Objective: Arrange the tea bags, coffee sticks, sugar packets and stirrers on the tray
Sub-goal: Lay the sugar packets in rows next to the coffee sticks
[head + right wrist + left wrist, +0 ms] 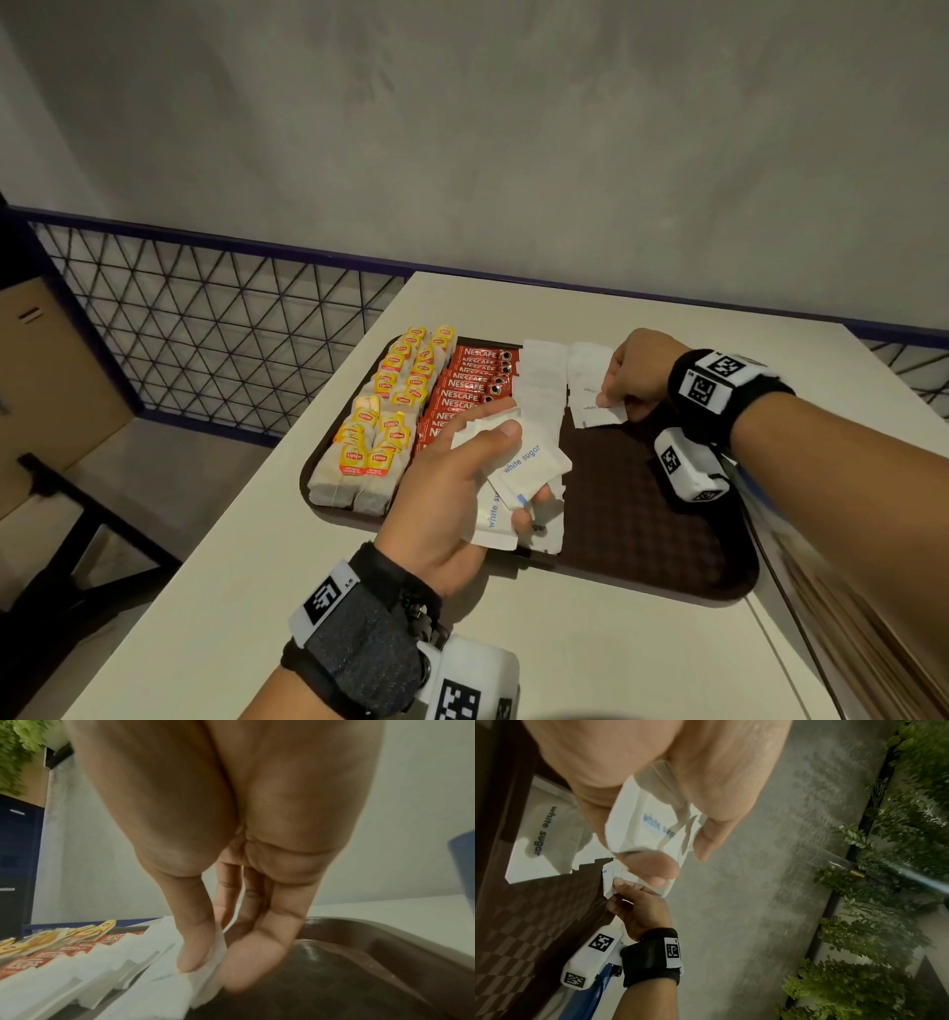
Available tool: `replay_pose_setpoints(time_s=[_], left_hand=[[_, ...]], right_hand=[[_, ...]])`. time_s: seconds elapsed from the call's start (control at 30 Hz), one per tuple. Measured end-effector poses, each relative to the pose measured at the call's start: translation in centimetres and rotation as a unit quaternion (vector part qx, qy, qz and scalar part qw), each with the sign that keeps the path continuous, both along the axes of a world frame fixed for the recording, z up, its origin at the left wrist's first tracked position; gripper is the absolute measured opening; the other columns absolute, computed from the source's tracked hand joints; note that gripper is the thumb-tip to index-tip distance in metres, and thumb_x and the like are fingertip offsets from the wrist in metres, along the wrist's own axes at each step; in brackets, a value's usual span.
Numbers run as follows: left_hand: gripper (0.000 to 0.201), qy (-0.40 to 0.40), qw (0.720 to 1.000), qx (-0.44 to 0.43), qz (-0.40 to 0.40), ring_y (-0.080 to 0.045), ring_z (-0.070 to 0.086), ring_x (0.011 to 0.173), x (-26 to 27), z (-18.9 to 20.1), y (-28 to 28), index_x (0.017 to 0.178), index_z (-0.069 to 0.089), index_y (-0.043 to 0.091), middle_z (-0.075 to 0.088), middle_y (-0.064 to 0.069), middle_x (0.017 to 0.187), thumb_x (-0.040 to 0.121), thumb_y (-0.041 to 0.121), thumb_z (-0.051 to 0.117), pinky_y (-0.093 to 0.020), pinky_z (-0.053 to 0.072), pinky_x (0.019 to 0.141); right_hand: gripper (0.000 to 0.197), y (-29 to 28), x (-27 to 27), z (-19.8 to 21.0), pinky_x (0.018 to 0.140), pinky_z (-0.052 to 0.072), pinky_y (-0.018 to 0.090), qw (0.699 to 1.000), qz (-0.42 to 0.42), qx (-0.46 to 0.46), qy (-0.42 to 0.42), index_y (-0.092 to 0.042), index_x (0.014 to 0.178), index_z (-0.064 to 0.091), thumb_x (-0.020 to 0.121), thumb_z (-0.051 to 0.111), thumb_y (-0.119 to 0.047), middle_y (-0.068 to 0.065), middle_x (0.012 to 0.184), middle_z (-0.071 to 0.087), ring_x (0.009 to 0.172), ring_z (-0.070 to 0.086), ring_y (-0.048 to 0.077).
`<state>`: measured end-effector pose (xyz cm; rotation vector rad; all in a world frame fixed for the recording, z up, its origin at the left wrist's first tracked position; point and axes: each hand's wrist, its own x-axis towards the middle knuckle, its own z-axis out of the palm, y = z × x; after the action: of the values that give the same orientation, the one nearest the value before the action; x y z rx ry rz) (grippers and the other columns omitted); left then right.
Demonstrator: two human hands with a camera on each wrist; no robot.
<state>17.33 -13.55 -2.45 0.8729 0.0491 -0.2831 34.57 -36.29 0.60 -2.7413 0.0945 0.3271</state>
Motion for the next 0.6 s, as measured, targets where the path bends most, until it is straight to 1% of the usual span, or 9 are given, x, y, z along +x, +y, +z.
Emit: replay_pose_setpoints(time_s=[0.07, 0.17, 0.27, 0.37, 0.43, 0.47, 0.5, 0.53, 0.6], left_hand=[[0.028, -0.001, 1.0, 0.002, 0.001, -0.032, 0.065, 0.064, 0.0, 0.0, 0.0, 0.124, 0.066, 0.021, 0.074, -0.022, 0.102, 0.097, 0.014, 0.064, -0.026, 0.045, 0.046], [0.029, -0.003, 1.0, 0.005, 0.001, -0.033, 0.065, 0.065, 0.0, -0.1, 0.0, 0.124, 0.067, 0.021, 0.072, -0.022, 0.1, 0.096, 0.014, 0.064, -0.027, 0.045, 0.046], [0.03, -0.003, 1.0, 0.008, 0.001, -0.034, 0.065, 0.065, 0.1, -0.1, 0.0, 0.125, 0.067, 0.021, 0.073, -0.022, 0.098, 0.096, 0.014, 0.065, -0.027, 0.045, 0.046], [0.031, -0.004, 1.0, 0.007, -0.002, -0.034, 0.065, 0.065, 0.1, -0.1, 0.0, 0.126, 0.066, 0.021, 0.073, -0.021, 0.099, 0.096, 0.014, 0.065, -0.027, 0.045, 0.046], [0.031, -0.003, 1.0, 0.004, -0.003, -0.033, 0.065, 0.065, 0.1, -0.1, 0.0, 0.127, 0.065, 0.021, 0.073, -0.021, 0.098, 0.096, 0.015, 0.064, -0.027, 0.045, 0.046], [0.031, -0.003, 1.0, 0.004, -0.003, -0.033, 0.065, 0.064, 0.1, -0.1, 0.1, 0.127, 0.065, 0.021, 0.073, -0.021, 0.098, 0.096, 0.014, 0.064, -0.027, 0.045, 0.047], [0.031, -0.004, 1.0, 0.004, -0.002, -0.033, 0.065, 0.064, 0.1, -0.1, 0.1, 0.127, 0.065, 0.02, 0.073, -0.022, 0.098, 0.096, 0.014, 0.064, -0.027, 0.045, 0.047], [0.031, -0.004, 1.0, 0.005, -0.001, -0.033, 0.065, 0.064, 0.1, -0.1, 0.1, 0.126, 0.066, 0.02, 0.073, -0.022, 0.1, 0.096, 0.014, 0.064, -0.027, 0.045, 0.047], [0.031, -0.003, 1.0, 0.006, -0.001, -0.033, 0.065, 0.064, 0.1, -0.1, 0.1, 0.125, 0.067, 0.021, 0.073, -0.023, 0.103, 0.096, 0.014, 0.065, -0.027, 0.046, 0.047]], right_hand=[[0.022, -0.3, 0.3, 0.2, 0.082, 0.062, 0.041, 1.0, -0.015, 0.004, 0.006, 0.001, 0.079, 0.075, 0.081, 0.086, -0.019, 0.017, 0.084, 0.079, 0.065, 0.069, 0.024], [0.009, -0.8, 0.5, 0.2, 0.069, 0.062, 0.034, 0.997, -0.042, 0.057, -0.005, -0.002, 0.083, 0.074, 0.081, 0.083, -0.005, 0.013, 0.075, 0.078, 0.065, 0.074, 0.023], [0.01, -0.9, 0.5, 0.1, 0.069, 0.062, 0.033, 0.997, -0.038, 0.062, 0.0, -0.001, 0.086, 0.074, 0.082, 0.083, -0.005, 0.014, 0.076, 0.078, 0.066, 0.074, 0.023], [0.012, -0.8, 0.5, 0.2, 0.065, 0.059, 0.031, 0.999, -0.036, 0.038, -0.009, -0.005, 0.082, 0.074, 0.08, 0.085, -0.009, 0.009, 0.07, 0.077, 0.062, 0.073, 0.021], [0.015, -0.7, 0.6, 0.3, 0.07, 0.062, 0.034, 0.999, -0.041, 0.026, -0.012, -0.004, 0.083, 0.075, 0.079, 0.087, -0.013, 0.009, 0.071, 0.077, 0.066, 0.075, 0.023], [0.02, -0.6, 0.7, 0.4, 0.074, 0.063, 0.035, 0.999, -0.041, 0.008, -0.009, -0.003, 0.085, 0.076, 0.078, 0.088, -0.018, 0.01, 0.074, 0.078, 0.071, 0.076, 0.025], [0.026, -0.4, 0.6, 0.6, 0.075, 0.063, 0.035, 0.999, -0.041, -0.018, -0.005, -0.004, 0.084, 0.077, 0.077, 0.09, -0.025, 0.009, 0.074, 0.078, 0.074, 0.076, 0.026], [0.031, -0.2, 0.4, 0.9, 0.066, 0.06, 0.032, 0.998, -0.045, -0.042, -0.006, -0.005, 0.078, 0.075, 0.076, 0.091, -0.032, 0.006, 0.069, 0.076, 0.07, 0.074, 0.024], [0.04, 0.3, -0.1, 1.3, 0.044, 0.042, 0.023, 0.996, -0.061, -0.057, -0.017, -0.01, 0.063, 0.065, 0.076, 0.091, -0.037, -0.001, 0.05, 0.064, 0.051, 0.061, 0.014]])
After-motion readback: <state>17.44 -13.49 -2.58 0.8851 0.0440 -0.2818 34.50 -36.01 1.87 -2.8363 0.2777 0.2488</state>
